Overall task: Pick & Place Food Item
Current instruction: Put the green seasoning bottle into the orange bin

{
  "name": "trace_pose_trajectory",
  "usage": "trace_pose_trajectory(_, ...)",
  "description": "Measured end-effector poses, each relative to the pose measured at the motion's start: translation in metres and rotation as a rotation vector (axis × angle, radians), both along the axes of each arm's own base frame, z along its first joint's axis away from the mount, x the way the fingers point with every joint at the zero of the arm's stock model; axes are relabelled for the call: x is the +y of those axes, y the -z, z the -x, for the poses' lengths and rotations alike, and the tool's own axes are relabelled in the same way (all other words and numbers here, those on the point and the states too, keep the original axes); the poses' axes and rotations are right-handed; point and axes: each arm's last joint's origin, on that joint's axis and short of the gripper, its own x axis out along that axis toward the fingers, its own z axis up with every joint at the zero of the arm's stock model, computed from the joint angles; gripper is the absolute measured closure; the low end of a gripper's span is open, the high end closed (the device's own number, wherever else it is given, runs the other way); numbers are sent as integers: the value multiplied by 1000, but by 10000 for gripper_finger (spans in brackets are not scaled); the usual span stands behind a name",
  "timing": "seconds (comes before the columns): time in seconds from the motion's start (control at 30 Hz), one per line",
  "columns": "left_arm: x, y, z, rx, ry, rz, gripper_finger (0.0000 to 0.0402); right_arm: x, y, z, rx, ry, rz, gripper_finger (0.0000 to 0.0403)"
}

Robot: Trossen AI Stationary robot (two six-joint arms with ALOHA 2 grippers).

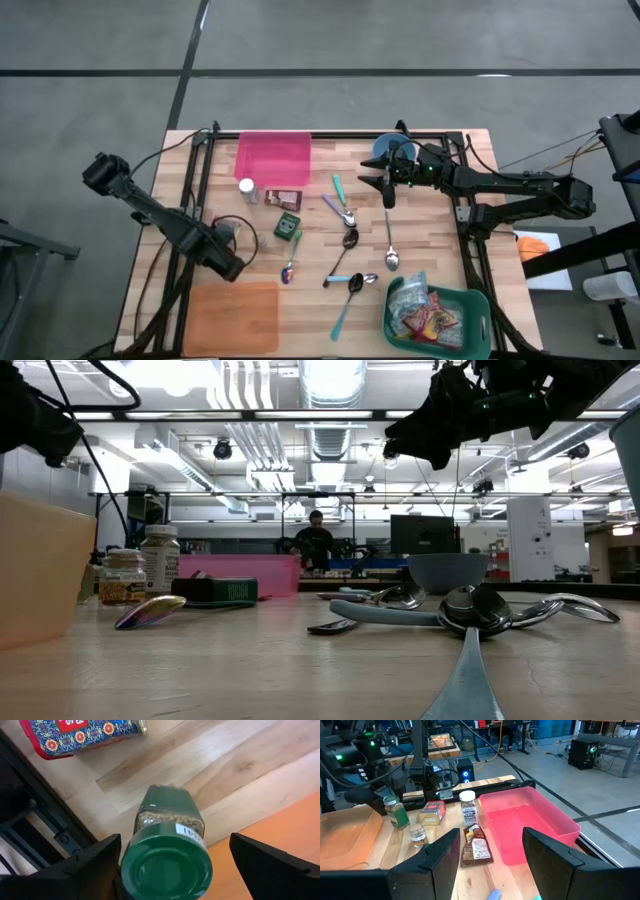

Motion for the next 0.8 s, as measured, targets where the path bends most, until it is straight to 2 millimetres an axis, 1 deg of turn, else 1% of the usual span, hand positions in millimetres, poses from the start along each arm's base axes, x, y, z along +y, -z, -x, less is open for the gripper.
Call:
trace_pose_trajectory(0.23,2,-5,3,-34,65,14,30,0,0,0,0,0,0,192)
trace_pose_trajectory(0.47,3,3,6,-16,69,12,36,0,0,0,0,0,0,192)
trace_pose_trajectory(0.6,3,7,7,-3,85,21,59,0,0,0,0,0,0,192)
trace_pose_trajectory(0.8,4,10,9,6,87,16,116,0,0,0,0,0,0,192)
